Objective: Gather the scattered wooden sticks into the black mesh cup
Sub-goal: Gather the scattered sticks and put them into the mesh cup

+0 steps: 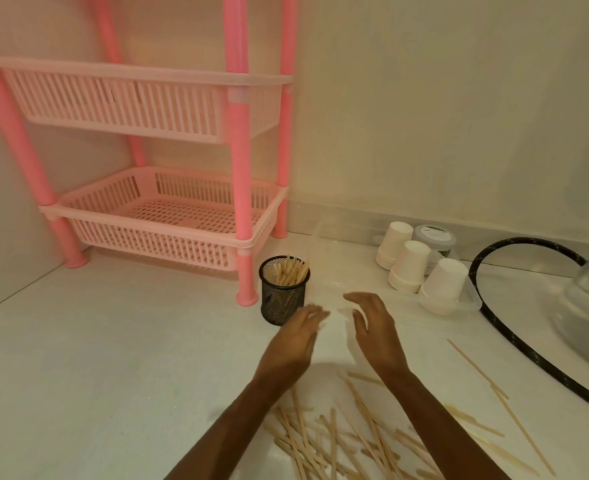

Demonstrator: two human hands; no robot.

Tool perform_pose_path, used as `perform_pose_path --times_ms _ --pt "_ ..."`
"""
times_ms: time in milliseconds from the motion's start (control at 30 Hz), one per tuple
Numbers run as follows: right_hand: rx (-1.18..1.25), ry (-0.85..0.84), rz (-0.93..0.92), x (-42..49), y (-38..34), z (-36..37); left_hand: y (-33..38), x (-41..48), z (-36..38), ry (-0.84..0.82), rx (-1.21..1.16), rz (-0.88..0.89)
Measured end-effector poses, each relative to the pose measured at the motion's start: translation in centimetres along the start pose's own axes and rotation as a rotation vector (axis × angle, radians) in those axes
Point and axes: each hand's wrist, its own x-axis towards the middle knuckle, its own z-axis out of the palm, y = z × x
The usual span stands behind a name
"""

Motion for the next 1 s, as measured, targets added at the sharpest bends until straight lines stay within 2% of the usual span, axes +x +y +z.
perform_pose_path --times_ms 100,233,400,500,600,767,1000 --pt "-0.088 -0.018 0.115 -1.7 2.6 -1.8 1.1 -0.8 2.1 0.002 0.112 0.079" --pt "-0.257 -0.086 0.22 -3.7 6.0 -4.6 2.5 -1.2 4.3 -0.225 0.077 -0.05" --pt "-0.545 -0.087 0.373 -5.0 9.3 -8.1 4.3 -1.2 6.5 -0.437 0.168 -0.025" --pt "-0.648 -0.1 0.435 -6.1 10.6 -9.8 5.5 -1.0 7.4 -0.521 0.14 -0.027" --pt "-0.634 -0.099 0.433 -7.3 11.3 -11.0 7.2 -0.7 8.3 -0.636 0.073 0.049" --pt "-0.613 -0.123 0.371 -9.2 11.4 -12.1 9.2 0.0 9.2 -0.768 0.091 0.174" --pt "-0.62 -0.175 0.297 -11.2 11.0 -12.2 9.8 1.3 8.9 -0.705 0.156 0.224"
